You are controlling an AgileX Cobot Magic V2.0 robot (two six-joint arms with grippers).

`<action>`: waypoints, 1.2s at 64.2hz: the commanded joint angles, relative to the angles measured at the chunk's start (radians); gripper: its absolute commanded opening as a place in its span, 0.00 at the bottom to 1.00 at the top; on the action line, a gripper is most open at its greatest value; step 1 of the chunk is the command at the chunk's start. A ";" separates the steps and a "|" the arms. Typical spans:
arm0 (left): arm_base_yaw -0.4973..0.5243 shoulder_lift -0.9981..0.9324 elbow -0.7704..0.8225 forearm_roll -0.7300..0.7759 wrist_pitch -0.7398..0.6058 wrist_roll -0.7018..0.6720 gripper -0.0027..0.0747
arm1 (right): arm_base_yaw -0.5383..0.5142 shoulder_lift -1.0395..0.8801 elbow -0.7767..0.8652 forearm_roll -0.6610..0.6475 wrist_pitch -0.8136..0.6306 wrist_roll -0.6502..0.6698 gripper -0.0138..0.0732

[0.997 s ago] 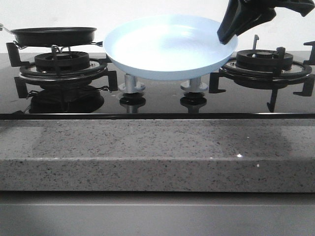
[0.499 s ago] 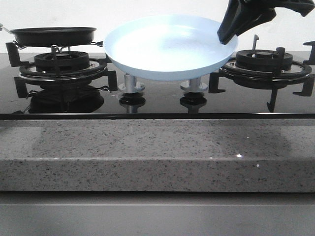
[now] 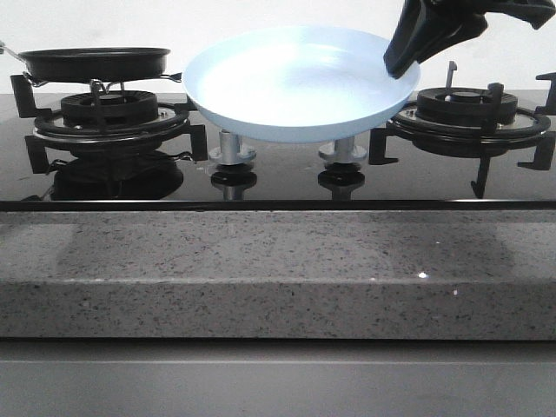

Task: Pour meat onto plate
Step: 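Grasp the green handle of the black frying pan with the left gripper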

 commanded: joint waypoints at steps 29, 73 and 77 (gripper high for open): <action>0.013 0.174 -0.139 -0.277 0.151 0.239 0.37 | 0.001 -0.044 -0.023 0.026 -0.054 -0.010 0.08; 0.013 0.243 -0.206 -0.291 0.118 0.283 0.65 | 0.001 -0.044 -0.023 0.026 -0.048 -0.010 0.08; 0.013 0.266 -0.227 -0.292 0.118 0.283 0.65 | 0.001 -0.044 -0.023 0.026 -0.047 -0.010 0.08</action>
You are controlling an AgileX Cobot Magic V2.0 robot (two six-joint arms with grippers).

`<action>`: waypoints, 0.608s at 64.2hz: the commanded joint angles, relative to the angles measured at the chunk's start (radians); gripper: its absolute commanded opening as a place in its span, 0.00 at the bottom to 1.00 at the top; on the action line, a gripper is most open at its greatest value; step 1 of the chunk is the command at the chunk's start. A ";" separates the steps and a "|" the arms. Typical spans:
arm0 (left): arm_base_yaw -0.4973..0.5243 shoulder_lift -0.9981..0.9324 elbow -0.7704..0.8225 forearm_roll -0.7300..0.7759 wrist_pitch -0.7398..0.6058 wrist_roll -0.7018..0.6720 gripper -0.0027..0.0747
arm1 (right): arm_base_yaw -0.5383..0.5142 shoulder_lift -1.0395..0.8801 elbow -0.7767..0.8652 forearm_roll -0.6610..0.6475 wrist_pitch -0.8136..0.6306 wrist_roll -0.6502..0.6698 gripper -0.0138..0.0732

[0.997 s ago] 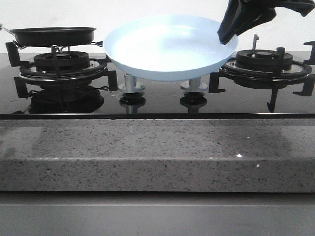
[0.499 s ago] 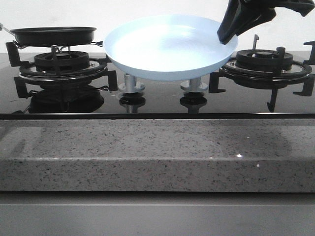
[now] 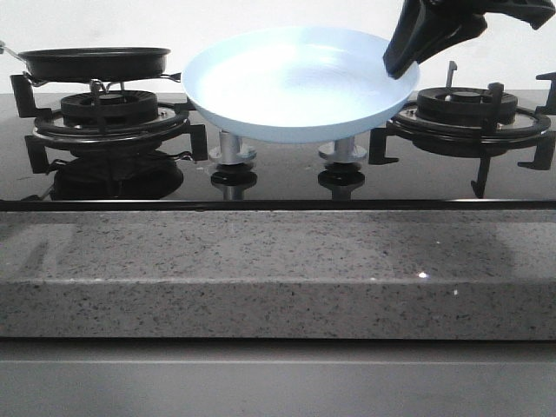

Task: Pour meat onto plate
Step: 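Grasp the green handle of the black frying pan with the left gripper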

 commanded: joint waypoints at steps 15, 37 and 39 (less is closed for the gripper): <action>0.001 0.031 -0.089 -0.057 0.024 0.008 0.65 | 0.001 -0.044 -0.023 0.026 -0.041 -0.010 0.08; 0.001 0.032 -0.089 -0.058 0.026 0.008 0.37 | 0.001 -0.044 -0.023 0.026 -0.040 -0.010 0.08; 0.001 0.032 -0.089 -0.058 0.026 0.008 0.32 | 0.001 -0.044 -0.023 0.026 -0.040 -0.010 0.08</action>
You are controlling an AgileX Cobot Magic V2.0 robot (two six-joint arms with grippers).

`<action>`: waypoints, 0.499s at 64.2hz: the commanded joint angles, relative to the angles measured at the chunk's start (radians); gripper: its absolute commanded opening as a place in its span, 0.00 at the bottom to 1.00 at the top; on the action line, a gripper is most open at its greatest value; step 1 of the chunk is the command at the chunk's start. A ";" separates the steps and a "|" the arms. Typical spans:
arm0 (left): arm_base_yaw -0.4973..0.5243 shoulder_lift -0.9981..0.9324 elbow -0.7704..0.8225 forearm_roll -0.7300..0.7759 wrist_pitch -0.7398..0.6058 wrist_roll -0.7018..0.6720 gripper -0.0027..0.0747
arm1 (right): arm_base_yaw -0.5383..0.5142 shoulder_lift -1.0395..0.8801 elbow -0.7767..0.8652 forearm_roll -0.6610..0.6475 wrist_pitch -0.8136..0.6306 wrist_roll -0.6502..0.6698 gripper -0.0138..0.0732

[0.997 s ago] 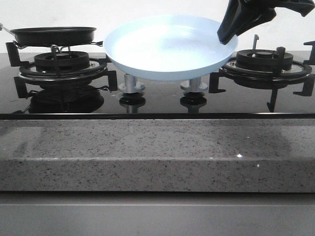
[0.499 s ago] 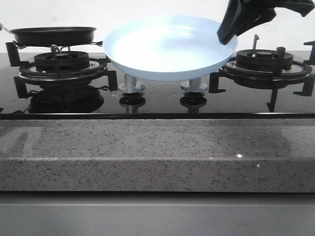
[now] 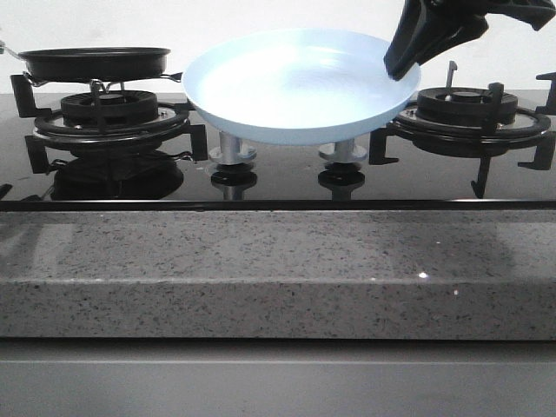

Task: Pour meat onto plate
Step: 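Grasp the green handle of the black frying pan with the left gripper, then lift and tilt the pan with the left gripper, pouring meat onto the plate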

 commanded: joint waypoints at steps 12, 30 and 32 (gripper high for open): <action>0.001 -0.047 -0.033 -0.045 0.042 0.008 0.12 | 0.001 -0.044 -0.023 0.026 -0.048 -0.010 0.08; 0.030 -0.049 -0.033 -0.168 0.174 0.016 0.04 | 0.001 -0.044 -0.023 0.026 -0.047 -0.010 0.08; 0.036 -0.054 -0.033 -0.193 0.197 0.022 0.04 | 0.001 -0.044 -0.023 0.026 -0.047 -0.010 0.08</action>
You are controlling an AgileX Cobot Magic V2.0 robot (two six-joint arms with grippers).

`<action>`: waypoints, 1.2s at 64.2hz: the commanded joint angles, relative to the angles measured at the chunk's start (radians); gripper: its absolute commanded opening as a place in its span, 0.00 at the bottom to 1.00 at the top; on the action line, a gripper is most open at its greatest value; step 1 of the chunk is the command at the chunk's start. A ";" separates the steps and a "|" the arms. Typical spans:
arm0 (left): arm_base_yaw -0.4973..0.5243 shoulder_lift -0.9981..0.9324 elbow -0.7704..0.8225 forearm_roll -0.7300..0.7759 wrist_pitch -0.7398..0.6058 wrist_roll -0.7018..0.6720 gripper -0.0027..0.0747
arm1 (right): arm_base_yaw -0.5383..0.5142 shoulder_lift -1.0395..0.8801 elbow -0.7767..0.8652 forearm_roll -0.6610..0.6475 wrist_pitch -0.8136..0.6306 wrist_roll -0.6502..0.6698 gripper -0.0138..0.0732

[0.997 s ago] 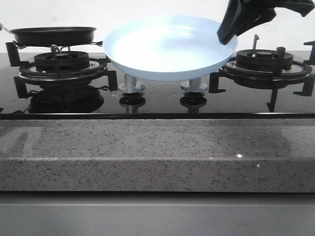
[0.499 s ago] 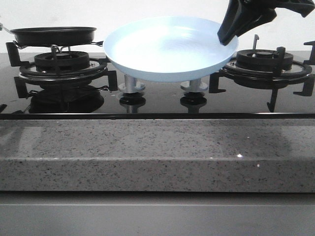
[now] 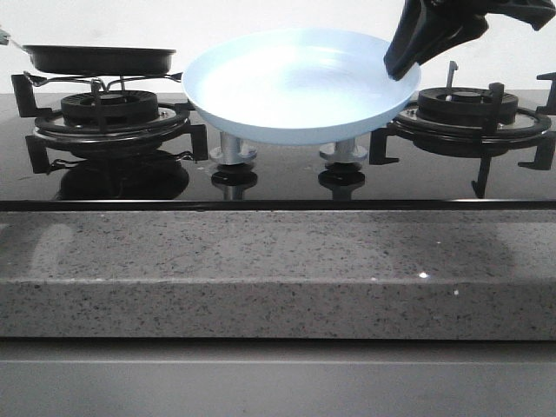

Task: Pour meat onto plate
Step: 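Lift and tilt the pan with the left gripper, pouring meat onto the plate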

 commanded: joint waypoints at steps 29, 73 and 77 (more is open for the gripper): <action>-0.019 -0.226 -0.029 -0.090 0.193 0.089 0.04 | 0.001 -0.044 -0.023 0.026 -0.047 -0.010 0.08; -0.484 -0.407 -0.152 0.505 -0.166 0.130 0.04 | 0.001 -0.044 -0.023 0.026 -0.047 -0.010 0.08; -0.532 -0.407 -0.180 0.578 -0.195 0.130 0.04 | 0.001 -0.044 -0.023 0.026 -0.047 -0.010 0.08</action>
